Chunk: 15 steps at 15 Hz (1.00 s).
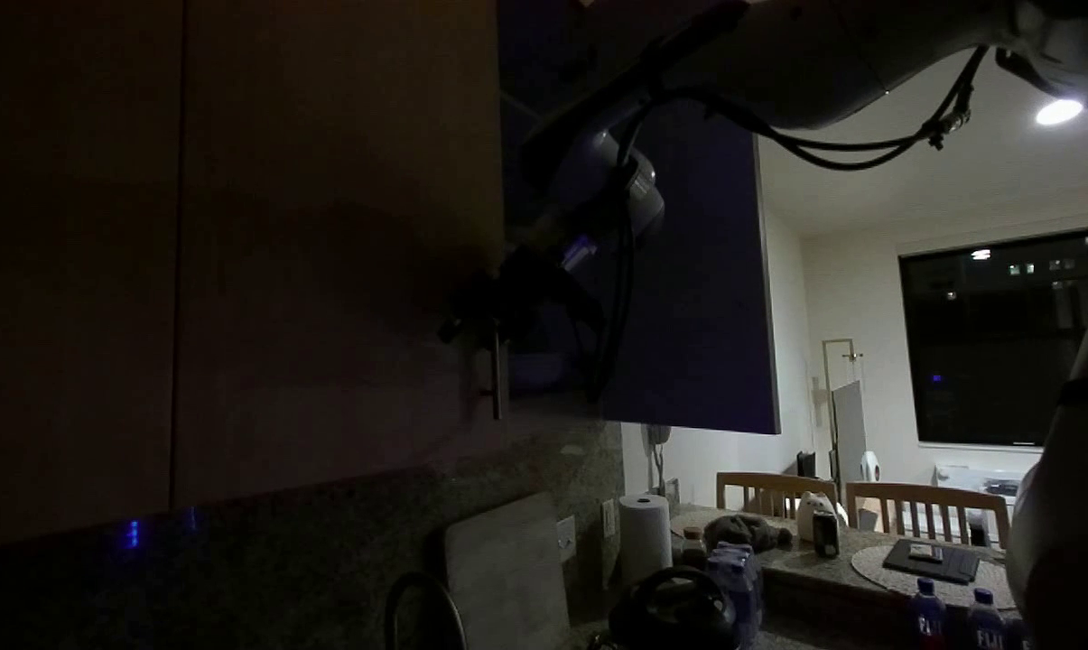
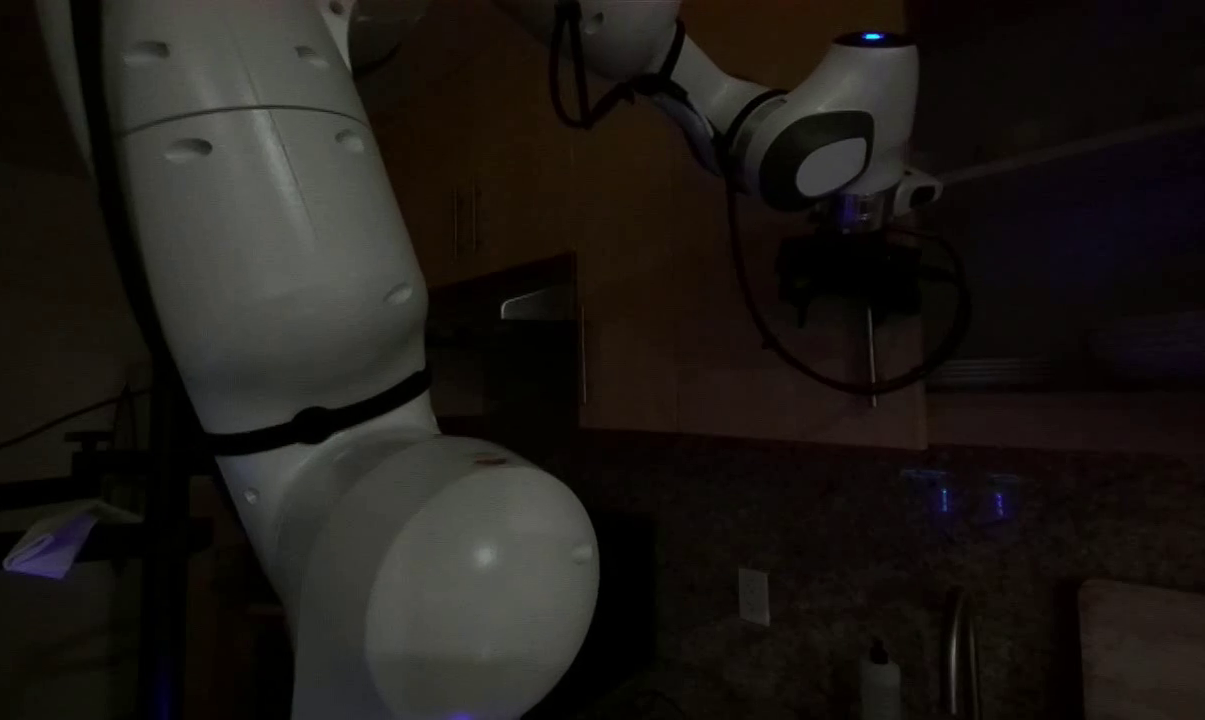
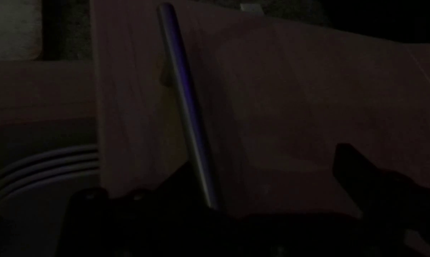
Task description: Open the left cabinet door
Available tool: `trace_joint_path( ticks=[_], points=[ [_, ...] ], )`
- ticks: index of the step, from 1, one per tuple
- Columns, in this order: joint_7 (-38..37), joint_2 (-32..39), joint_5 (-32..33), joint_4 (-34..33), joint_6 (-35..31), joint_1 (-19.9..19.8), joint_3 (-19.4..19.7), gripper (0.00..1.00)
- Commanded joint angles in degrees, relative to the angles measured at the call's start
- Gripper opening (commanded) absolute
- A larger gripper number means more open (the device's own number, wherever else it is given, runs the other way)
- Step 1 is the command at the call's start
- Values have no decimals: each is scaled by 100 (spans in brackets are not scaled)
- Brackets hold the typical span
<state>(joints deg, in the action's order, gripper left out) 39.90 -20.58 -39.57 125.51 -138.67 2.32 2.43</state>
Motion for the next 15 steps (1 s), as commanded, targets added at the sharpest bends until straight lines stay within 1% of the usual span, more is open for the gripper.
trace_joint_path(
  ticks=[1,8,13,15],
  points=[
    [-646,-361,113,715,15,244,-124,100],
    [-957,-493,128,873,-99,304,-55,100],
    [-885,-615,134,1028,27,341,8,100],
    [-950,-687,206,1157,1,313,-25,100]
  ],
)
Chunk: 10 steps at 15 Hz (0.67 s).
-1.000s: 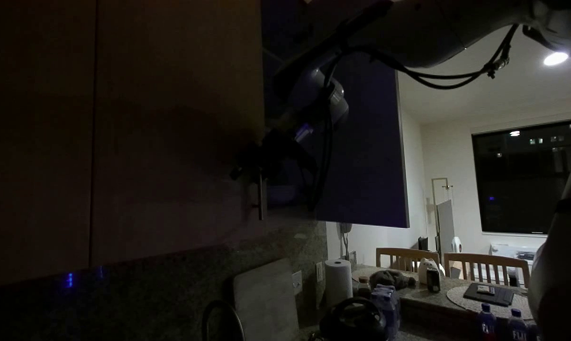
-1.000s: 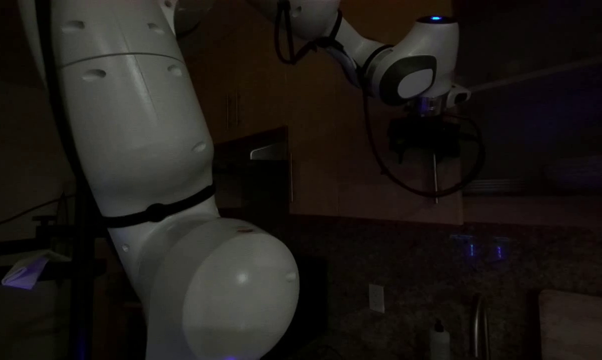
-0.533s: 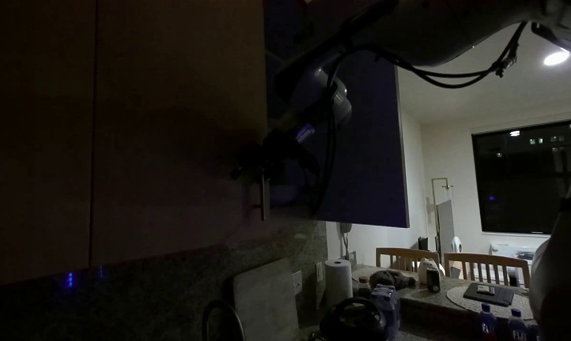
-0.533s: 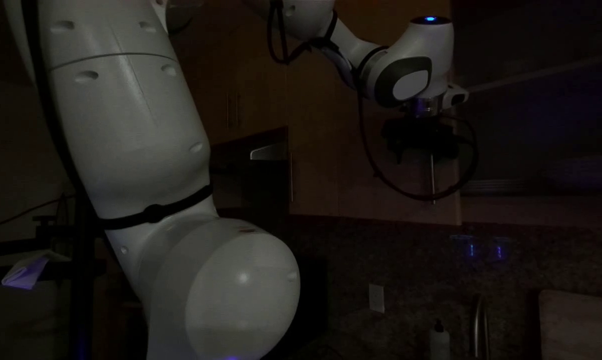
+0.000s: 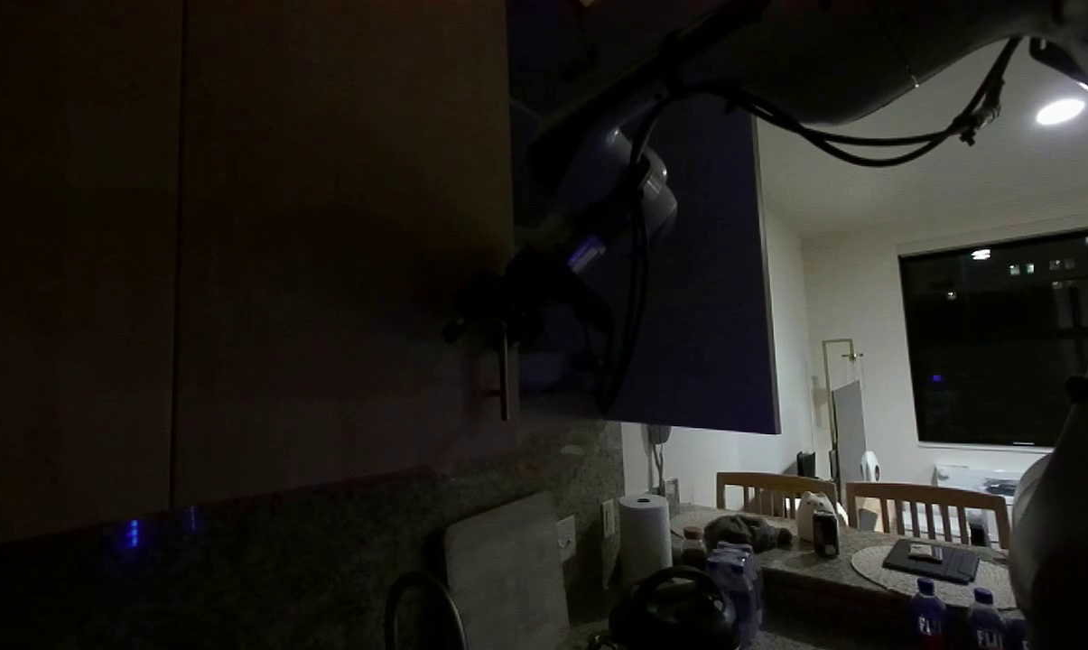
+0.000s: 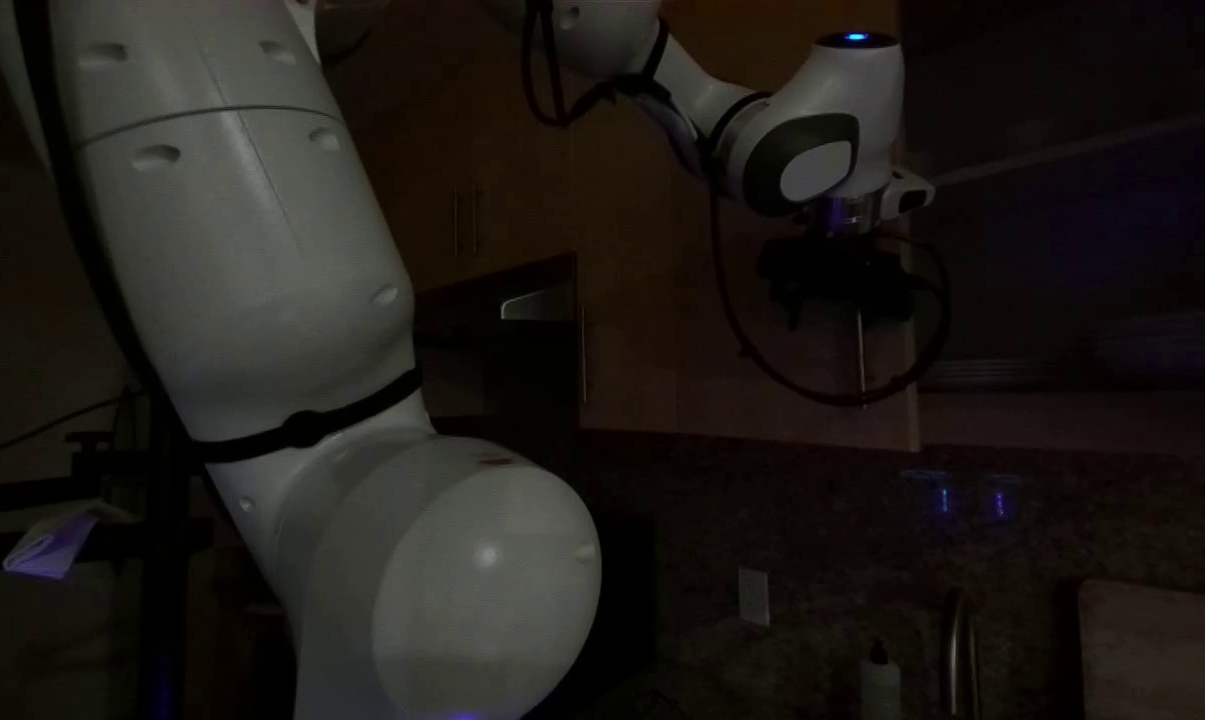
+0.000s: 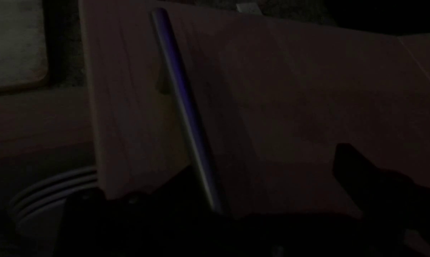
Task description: Open the left cabinet door
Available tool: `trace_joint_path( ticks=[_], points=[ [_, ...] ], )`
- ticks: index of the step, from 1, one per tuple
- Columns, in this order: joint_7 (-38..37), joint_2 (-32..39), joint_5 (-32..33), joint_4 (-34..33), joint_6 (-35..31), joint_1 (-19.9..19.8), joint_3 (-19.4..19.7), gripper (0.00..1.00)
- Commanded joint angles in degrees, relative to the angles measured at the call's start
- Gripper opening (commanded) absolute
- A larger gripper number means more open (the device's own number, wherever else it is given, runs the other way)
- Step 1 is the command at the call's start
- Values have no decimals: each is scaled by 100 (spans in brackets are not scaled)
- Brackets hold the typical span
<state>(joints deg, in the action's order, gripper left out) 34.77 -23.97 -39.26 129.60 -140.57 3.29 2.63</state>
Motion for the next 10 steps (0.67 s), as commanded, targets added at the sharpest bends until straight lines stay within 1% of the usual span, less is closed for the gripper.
trace_joint_path(
  ticks=[1,5,7,10],
  points=[
    [-450,-372,197,810,209,219,-49,100],
    [-699,-476,399,1083,104,236,-116,100],
    [-780,-546,417,1197,45,308,-105,100],
    [-910,-737,326,1488,-403,448,-139,100]
  ],
)
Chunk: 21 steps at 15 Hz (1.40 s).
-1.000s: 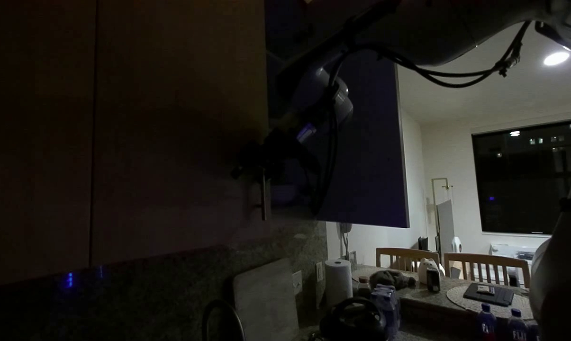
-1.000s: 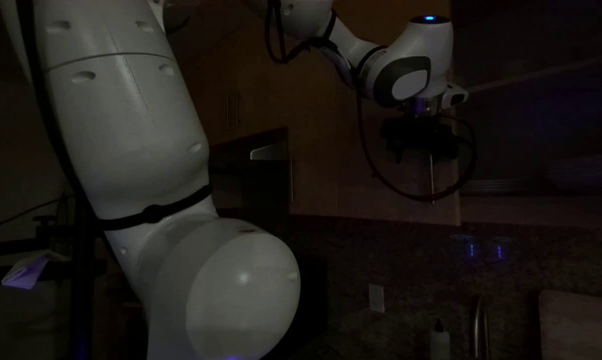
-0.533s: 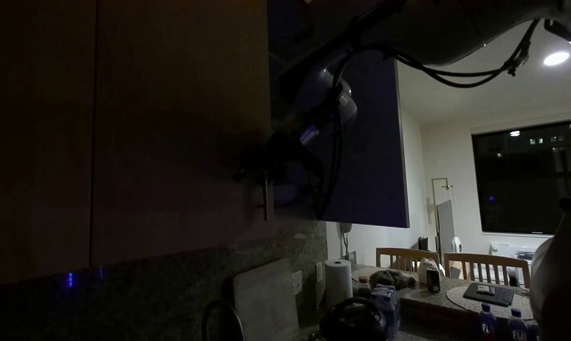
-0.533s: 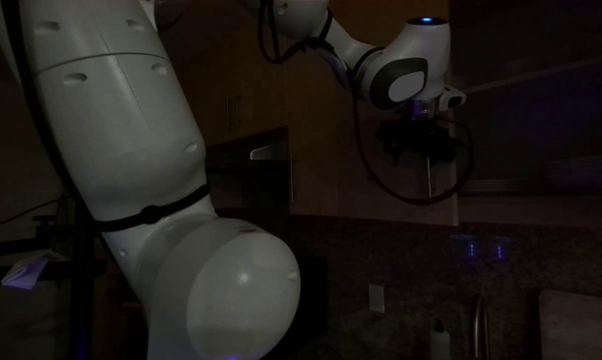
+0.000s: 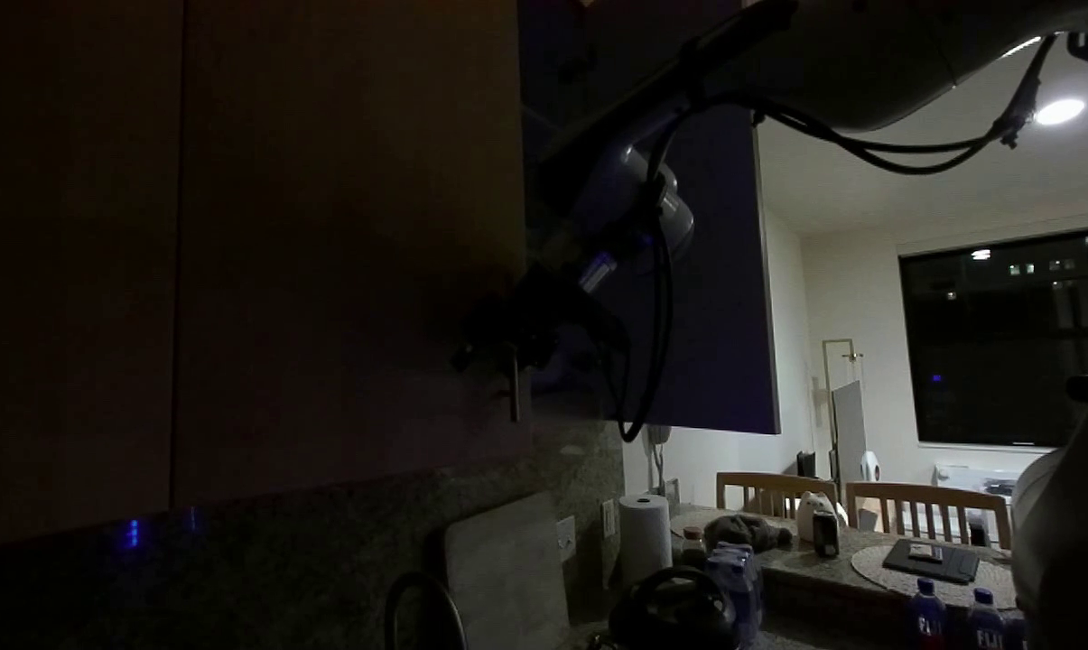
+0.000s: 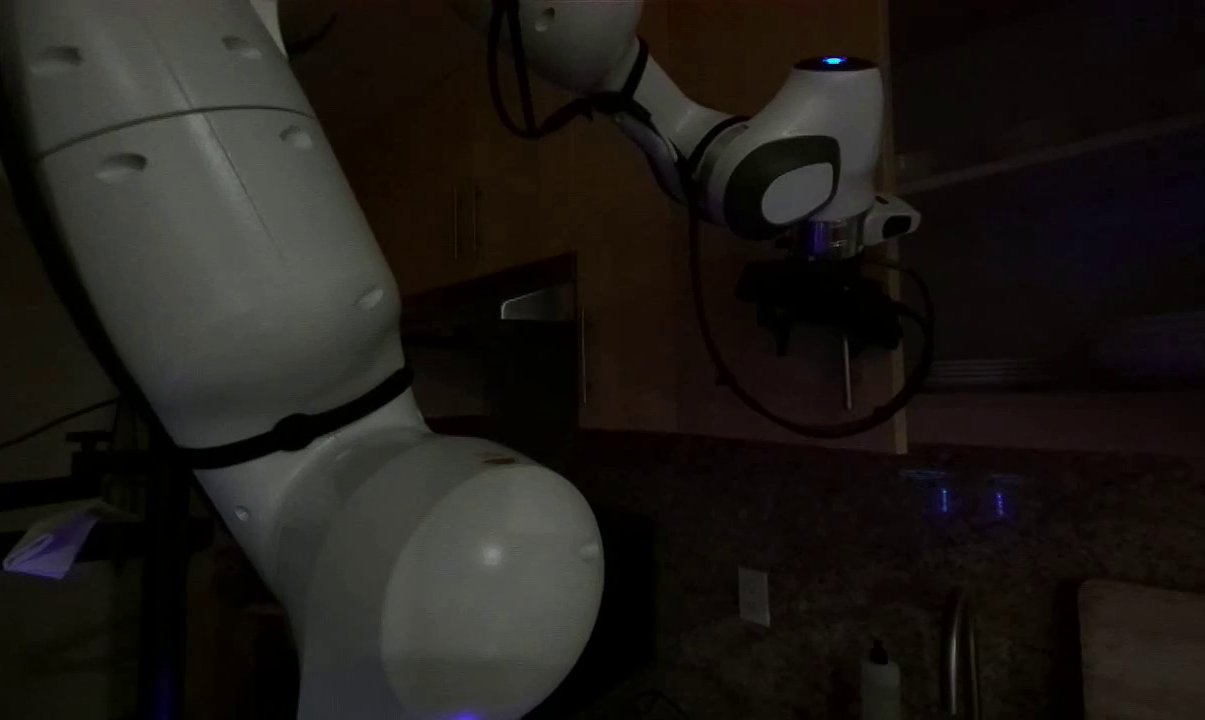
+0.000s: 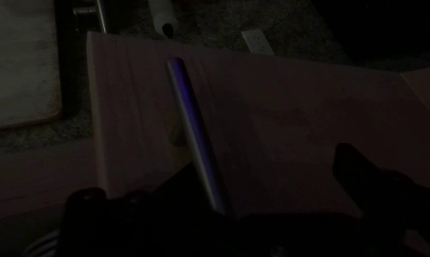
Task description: Open the left cabinet door
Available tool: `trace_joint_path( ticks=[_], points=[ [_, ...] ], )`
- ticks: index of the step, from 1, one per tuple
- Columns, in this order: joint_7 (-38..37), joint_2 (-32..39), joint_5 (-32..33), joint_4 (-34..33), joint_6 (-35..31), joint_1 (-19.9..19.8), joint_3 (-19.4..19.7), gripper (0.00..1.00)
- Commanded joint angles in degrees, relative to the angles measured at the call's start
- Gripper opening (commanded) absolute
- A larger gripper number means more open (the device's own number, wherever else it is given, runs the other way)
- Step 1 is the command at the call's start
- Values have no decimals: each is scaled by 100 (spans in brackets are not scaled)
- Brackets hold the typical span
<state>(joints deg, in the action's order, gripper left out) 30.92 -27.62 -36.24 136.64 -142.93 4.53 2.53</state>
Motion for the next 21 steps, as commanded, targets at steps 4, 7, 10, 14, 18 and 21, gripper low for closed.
trace_joint_path(
  ticks=[4,7,10,14,18,21],
  points=[
    [-768,-601,-125,1287,-1321,690,-177,100],
    [-1019,-693,-90,1606,-2080,1061,-102,100],
    [-801,-747,-580,1794,-2508,1120,-286,100],
    [-834,-763,-857,1911,-2723,1277,-319,100],
    [-856,-778,-966,1902,-2599,1257,-306,100],
    [-845,-754,-948,1829,-2413,1215,-268,100]
  ],
)
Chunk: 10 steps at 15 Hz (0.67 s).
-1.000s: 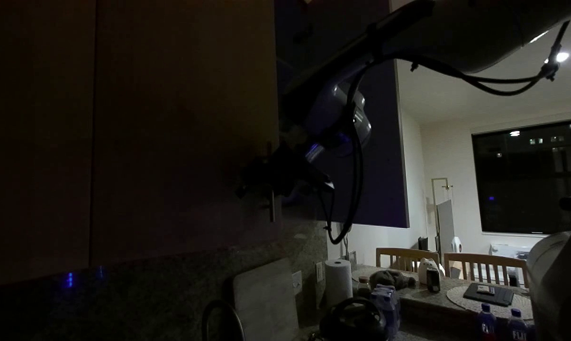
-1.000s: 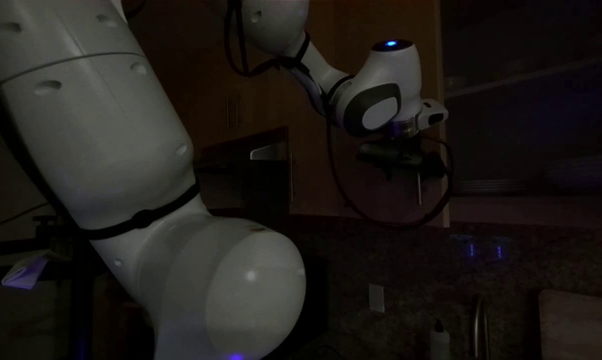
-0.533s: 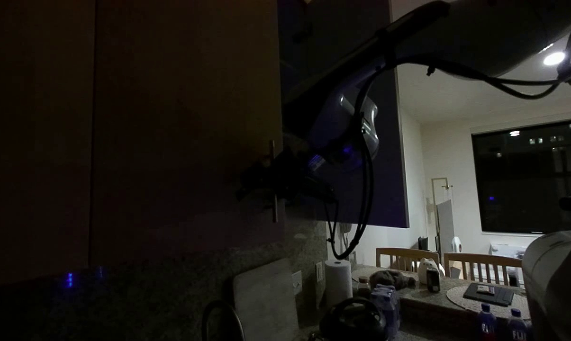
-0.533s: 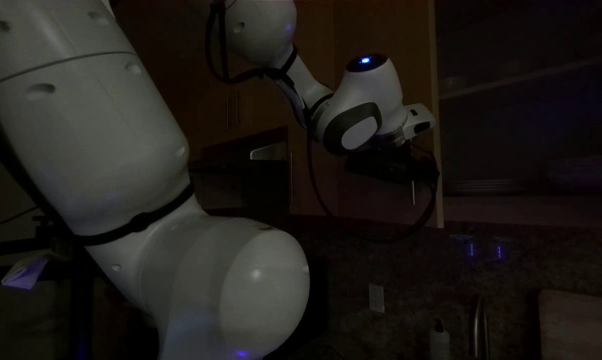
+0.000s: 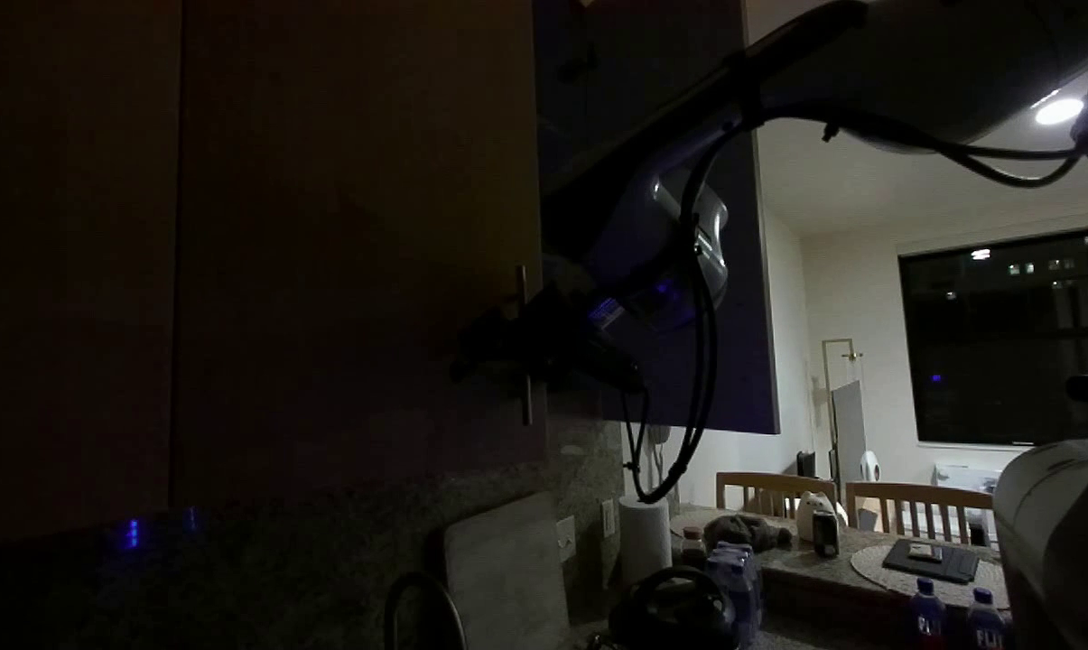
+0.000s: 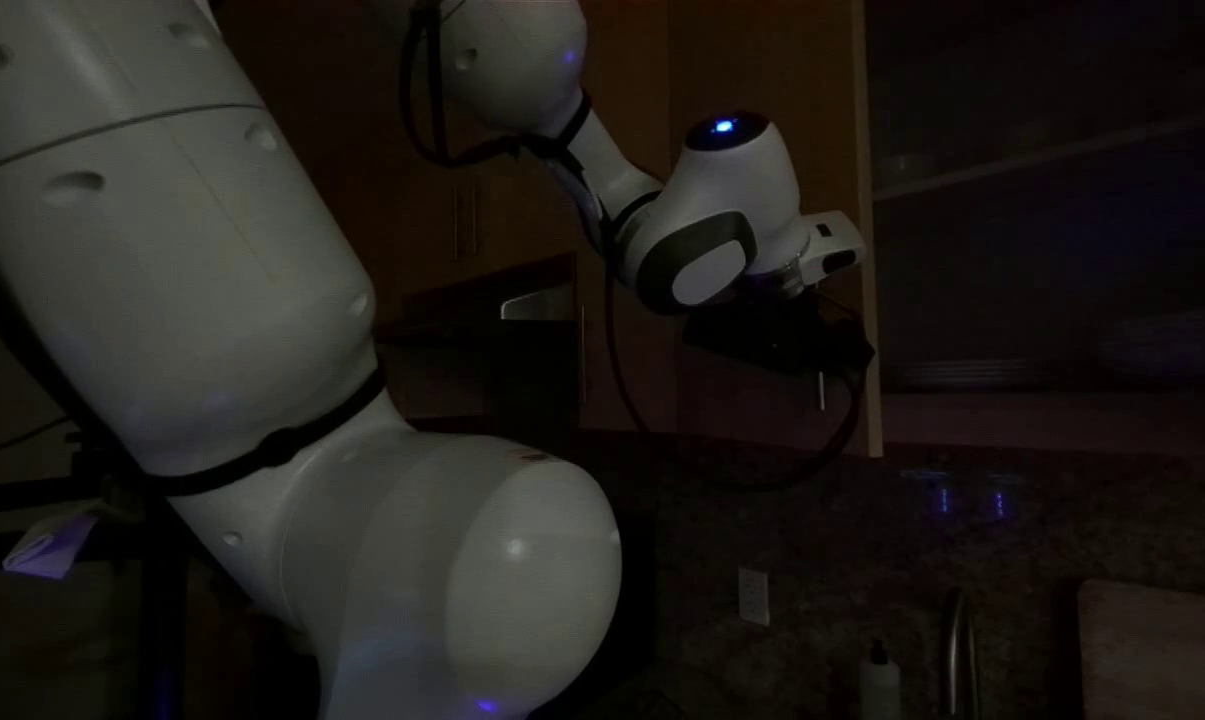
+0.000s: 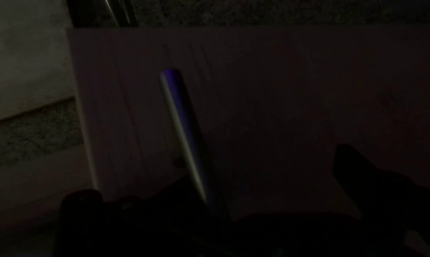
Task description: Open the left cabinet door
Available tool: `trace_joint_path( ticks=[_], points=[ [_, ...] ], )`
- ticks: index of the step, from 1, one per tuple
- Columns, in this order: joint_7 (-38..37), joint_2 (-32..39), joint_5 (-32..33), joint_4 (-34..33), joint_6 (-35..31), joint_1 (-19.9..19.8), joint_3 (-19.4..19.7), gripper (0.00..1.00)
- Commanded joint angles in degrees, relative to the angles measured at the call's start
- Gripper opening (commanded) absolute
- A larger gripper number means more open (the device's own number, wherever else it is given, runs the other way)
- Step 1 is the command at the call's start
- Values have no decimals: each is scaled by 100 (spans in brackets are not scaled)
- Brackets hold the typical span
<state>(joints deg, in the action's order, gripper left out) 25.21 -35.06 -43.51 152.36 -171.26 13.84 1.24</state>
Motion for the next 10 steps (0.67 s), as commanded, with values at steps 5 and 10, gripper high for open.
trace_joint_path(
  ticks=[5,10],
  points=[
    [-361,15,-112,231,527,118,-243,100],
    [1,-2,4,-25,97,-36,0,100]
  ],
)
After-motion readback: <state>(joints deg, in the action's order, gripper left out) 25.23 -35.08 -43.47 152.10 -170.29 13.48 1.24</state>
